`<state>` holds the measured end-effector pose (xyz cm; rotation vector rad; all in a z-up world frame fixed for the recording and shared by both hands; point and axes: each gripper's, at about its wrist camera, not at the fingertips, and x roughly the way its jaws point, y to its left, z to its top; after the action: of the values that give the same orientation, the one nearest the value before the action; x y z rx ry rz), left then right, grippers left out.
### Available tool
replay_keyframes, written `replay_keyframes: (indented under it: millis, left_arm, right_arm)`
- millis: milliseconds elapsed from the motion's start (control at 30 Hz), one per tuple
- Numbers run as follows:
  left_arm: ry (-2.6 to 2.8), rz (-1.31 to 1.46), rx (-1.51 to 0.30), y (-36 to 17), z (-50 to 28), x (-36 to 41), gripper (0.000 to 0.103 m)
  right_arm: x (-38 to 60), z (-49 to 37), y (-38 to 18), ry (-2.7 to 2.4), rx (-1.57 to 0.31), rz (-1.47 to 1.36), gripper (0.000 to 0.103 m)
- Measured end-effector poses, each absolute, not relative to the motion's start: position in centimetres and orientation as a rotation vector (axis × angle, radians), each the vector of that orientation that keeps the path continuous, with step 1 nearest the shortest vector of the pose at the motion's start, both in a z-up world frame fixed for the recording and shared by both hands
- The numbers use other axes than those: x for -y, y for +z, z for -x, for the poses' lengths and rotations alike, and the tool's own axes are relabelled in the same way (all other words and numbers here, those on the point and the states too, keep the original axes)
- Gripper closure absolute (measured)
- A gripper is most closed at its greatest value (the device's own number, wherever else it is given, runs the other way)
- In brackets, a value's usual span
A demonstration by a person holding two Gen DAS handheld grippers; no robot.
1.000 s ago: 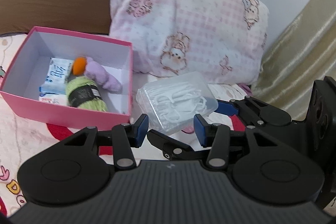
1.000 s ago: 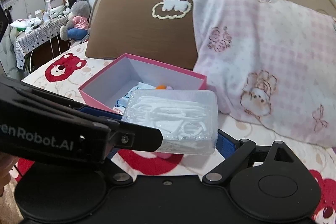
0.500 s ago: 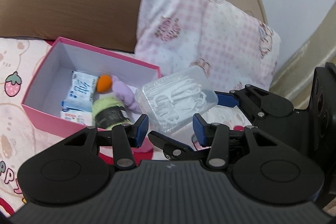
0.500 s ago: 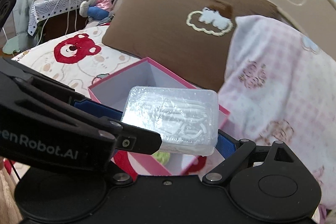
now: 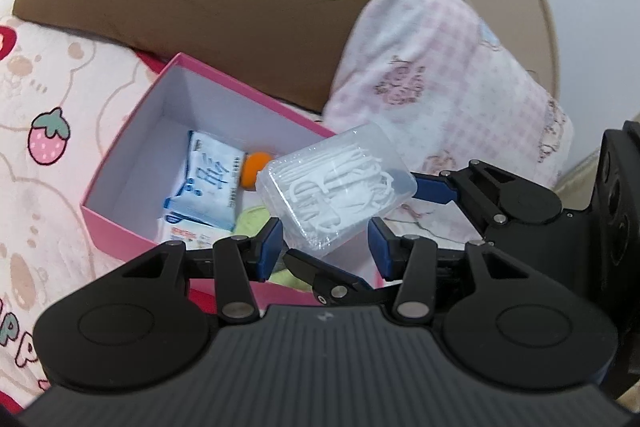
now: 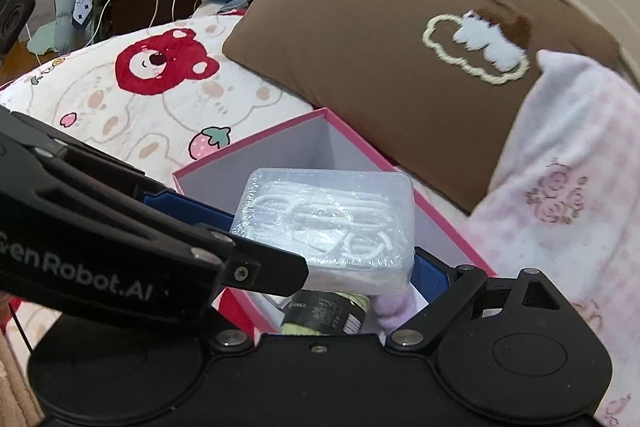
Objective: Organize objects
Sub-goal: 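Lower the clear plastic case into the pink box beside the wet-wipe packs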
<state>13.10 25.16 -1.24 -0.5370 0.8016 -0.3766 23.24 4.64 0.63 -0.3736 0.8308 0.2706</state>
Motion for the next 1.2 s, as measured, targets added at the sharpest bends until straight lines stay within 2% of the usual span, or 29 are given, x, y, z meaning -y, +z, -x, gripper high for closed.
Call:
replay_keyframes:
  millis: [400, 867, 1033, 1100, 1133, 1167, 1200]
  left_arm:
    - [-0.287, 0.476, -0.871, -5.4, -16.3, -26.0, 0.057]
    - [-0.261, 0.430, -0.878, -7.2, -17.6, -25.7, 0.056]
    - [-0.250, 0.403, -0.877, -7.4, -18.1, -25.7, 0.057]
    - [-0.241, 0.390, -0.879, -7.4, -18.1, -25.7, 0.056]
    - [-0.249, 0.388, -0.881, -7.4, -18.2, -25.8, 0.057]
    - [-0.278, 0.405, -0.886, -7.4, -18.2, -25.8, 0.057]
    - [-0.313, 0.435, -0.895, -7.5, -18.3, -25.8, 0.059]
  right_arm:
    - [-2.8, -27.2, -5.1, 0.349, -0.900, 0.144, 0.008]
    - [-1.5, -28.6, -6.9, 0.454, -0.934, 0.066, 0.008]
    - [-1.4, -29.0, -7.2, 0.454, -0.929, 0.045, 0.012]
    - [-1.3, -29.0, -7.2, 0.460, -0.937, 0.022, 0.015]
    - [-1.3, -29.1, -7.2, 0.501, -0.953, -0.008, 0.022]
    - [-1.4, -29.2, -7.2, 0.539, -0.977, -0.041, 0.038]
    - [-1.7, -29.1, -7.1, 0.546, -0.985, -0.052, 0.041]
